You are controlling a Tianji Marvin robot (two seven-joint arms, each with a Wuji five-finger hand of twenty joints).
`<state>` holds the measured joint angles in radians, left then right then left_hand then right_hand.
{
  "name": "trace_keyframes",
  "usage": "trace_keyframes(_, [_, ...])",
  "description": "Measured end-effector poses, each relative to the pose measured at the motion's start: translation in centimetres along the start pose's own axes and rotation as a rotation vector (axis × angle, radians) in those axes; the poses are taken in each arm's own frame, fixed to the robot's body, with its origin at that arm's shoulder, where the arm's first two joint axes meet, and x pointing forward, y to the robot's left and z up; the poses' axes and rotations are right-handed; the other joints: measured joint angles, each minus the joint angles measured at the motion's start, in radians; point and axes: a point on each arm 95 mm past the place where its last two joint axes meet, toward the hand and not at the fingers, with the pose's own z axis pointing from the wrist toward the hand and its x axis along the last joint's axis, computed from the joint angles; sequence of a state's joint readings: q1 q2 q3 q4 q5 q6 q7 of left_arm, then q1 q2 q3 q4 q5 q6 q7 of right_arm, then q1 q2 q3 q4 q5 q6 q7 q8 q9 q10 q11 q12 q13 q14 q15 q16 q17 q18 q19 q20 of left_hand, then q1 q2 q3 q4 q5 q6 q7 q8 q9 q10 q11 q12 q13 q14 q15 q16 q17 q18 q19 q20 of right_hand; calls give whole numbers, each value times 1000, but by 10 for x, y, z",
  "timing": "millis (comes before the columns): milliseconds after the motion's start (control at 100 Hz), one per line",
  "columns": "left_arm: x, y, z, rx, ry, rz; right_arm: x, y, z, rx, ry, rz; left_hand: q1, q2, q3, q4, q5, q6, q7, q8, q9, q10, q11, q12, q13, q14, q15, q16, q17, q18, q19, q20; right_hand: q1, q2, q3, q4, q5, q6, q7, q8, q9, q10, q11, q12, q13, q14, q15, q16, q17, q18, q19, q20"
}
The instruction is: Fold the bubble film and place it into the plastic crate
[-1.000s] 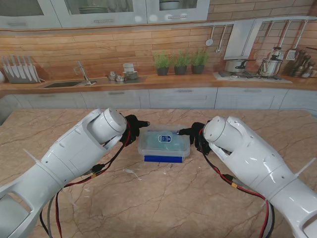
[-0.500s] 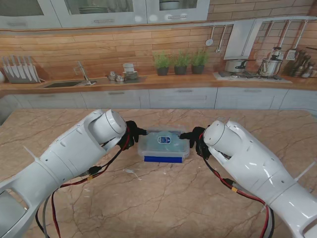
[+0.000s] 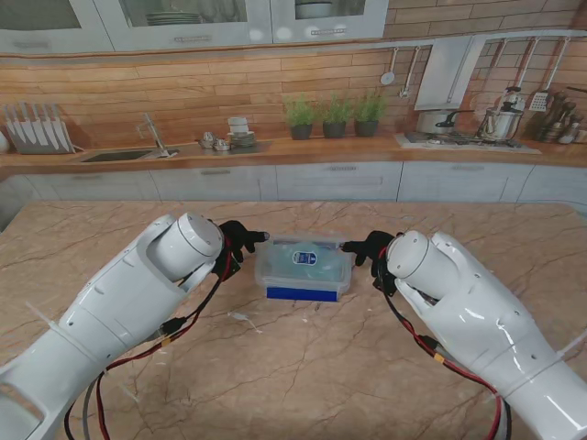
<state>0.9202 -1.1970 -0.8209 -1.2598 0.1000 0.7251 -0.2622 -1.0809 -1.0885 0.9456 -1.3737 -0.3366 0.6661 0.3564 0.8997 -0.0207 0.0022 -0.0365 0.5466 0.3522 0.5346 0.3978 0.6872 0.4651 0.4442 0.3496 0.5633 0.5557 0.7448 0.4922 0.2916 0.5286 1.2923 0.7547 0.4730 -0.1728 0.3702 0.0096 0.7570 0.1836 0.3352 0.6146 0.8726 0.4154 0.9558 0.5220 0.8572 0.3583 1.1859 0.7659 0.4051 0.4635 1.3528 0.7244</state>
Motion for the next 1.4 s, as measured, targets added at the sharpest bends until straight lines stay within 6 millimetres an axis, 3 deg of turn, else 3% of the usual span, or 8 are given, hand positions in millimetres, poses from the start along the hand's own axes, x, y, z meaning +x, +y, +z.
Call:
trace_keyframes(220, [-10, -1, -18, 14, 24, 4, 2, 12, 0, -72, 34, -14, -16, 1, 0, 0, 10, 0, 0, 5, 0, 0, 0, 0, 0, 0, 0, 6, 0, 0, 0, 0, 0, 0, 0, 0, -28, -22, 11, 0, -54, 2, -60, -35, -61, 2, -90, -32, -55, -30, -69, -21])
trace_keyframes(520, [-32, 3, -42, -7, 38, 5, 12, 26, 26, -61, 75, 29, -16, 1, 0, 0, 13, 0, 80, 69, 12, 1, 8, 0, 0, 0, 1, 13, 2, -1, 0, 0, 0, 0, 1, 0, -135, -72, 21, -1, -241, 3, -220, -125, -254, -3, -361, -130, -180, -103, -216, -52])
trace_keyframes(670, [-42, 8, -52, -28, 61, -25, 20, 29, 41, -50, 130, 68, -16, 2, 0, 0, 23, 0, 100, 88, 21, 1, 10, 0, 0, 0, 2, 13, 7, -1, 0, 0, 0, -3, 1, 0, -180, -98, 26, -13, -348, -21, -304, -164, -395, -42, -530, -203, -271, -175, -326, -52])
trace_keyframes(790, [-48, 14, -54, -41, 67, -27, 24, 26, 54, -44, 172, 149, -16, 2, 0, 0, 23, 0, 100, 90, 21, 1, 10, 0, 0, 0, 2, 13, 7, -1, 0, 0, 0, -13, 6, 0, -213, -117, 29, -35, -384, -50, -359, -188, -456, -79, -674, -267, -307, -188, -441, -52])
trace_keyframes(920, [-53, 19, -57, -62, 85, -69, 29, 19, 62, -14, 177, 137, -15, 2, 0, 0, 23, 0, 100, 91, 21, 1, 10, 7, 0, 0, 2, 13, 7, -1, 0, 0, 0, -19, 15, 0, -250, -140, 38, -66, -377, -122, -452, -221, -471, -122, -809, -323, -315, -188, -565, -40])
trace_keyframes(1050, [-53, 26, -58, -93, 97, -61, 33, 13, 73, 27, 193, 144, -15, 2, 0, 0, 23, 0, 100, 91, 21, 1, 10, 7, 0, 0, 2, 13, 7, -1, 0, 0, -1, -19, 24, 0, -292, -165, 30, -104, -375, -160, -526, -247, -480, -161, -887, -360, -315, -188, -673, -23])
trace_keyframes(1280, [-53, 37, -59, -179, 132, -103, 43, 3, 74, 110, 185, 104, -14, 2, 0, 0, 23, 0, 100, 91, 21, 1, 10, 8, 0, 0, 2, 13, 6, -1, 0, 0, -1, -20, 24, 0, -289, -167, 68, -128, -295, -166, -547, -260, -468, -162, -901, -360, -276, -188, -789, 60])
trace_keyframes(1400, [-51, 44, -58, -198, 156, -85, 48, -1, 61, 115, 149, 115, -16, 14, 0, 0, 23, 0, 100, 82, 21, 1, 10, 8, 0, 0, 2, 13, 5, -1, 0, 0, -1, -20, 24, 0, -248, -148, 77, -128, -282, -138, -549, -256, -458, -144, -882, -360, -265, -188, -796, 81])
